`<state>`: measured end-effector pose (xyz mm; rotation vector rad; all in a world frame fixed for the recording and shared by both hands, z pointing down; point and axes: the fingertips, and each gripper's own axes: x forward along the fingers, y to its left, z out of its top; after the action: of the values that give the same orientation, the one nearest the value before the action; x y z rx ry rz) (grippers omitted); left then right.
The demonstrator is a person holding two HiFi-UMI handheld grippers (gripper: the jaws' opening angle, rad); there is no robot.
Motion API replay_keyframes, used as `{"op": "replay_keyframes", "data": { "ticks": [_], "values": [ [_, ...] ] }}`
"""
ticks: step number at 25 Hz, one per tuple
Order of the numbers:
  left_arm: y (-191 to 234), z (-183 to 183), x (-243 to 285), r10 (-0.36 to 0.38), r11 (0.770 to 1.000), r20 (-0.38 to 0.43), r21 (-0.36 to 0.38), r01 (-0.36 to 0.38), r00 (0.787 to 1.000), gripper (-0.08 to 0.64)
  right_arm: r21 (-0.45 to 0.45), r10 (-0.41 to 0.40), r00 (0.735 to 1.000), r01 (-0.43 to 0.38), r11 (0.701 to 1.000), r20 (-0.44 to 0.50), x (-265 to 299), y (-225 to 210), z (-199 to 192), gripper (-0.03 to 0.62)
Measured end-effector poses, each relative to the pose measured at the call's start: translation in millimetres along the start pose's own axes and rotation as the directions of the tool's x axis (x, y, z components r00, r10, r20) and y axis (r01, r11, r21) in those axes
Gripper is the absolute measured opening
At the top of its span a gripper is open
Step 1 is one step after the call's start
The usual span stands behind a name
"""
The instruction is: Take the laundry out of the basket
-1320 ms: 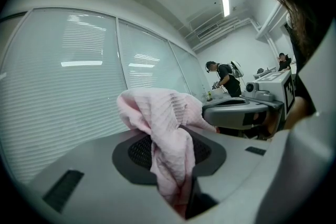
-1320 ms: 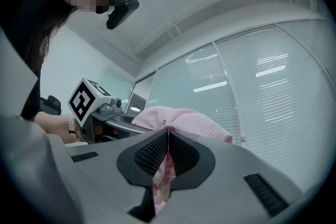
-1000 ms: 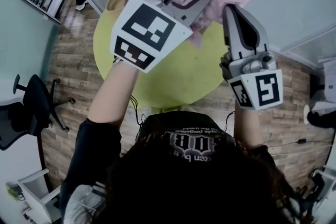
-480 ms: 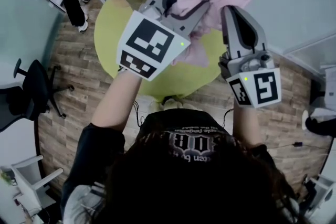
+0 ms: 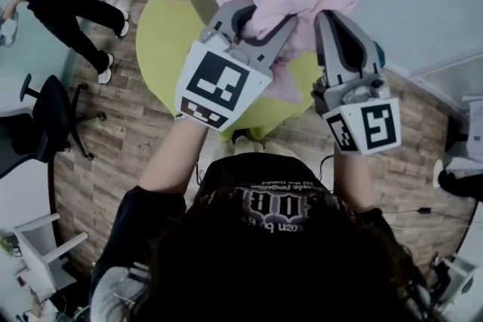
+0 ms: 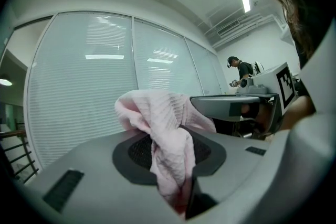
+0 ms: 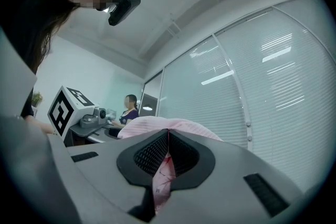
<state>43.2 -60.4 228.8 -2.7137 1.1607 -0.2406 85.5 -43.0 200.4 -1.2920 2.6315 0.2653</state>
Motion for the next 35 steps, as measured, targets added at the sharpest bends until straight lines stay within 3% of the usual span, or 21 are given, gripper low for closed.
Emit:
{"op": "replay_keyframes", "data": {
  "ticks": [23, 35],
  "values": [
    [-4.2, -89.7, -39.8, 0.185, 0.973, -0.1, -0.117, -0.197, 0.978, 0.117, 0.103, 0.069, 0.993, -0.059, 0.993, -0.099, 2.3, 23.4, -80.7, 0.029],
    [-1.7, -101.7, -53.6, 0.25, 0.956, -0.128, -0.125, -0.266, 0.96, 0.117, 0.113, 0.084, 0.989, -0.07, 0.991, -0.123, 9.9, 28.8, -96.8, 0.029]
  ]
}}
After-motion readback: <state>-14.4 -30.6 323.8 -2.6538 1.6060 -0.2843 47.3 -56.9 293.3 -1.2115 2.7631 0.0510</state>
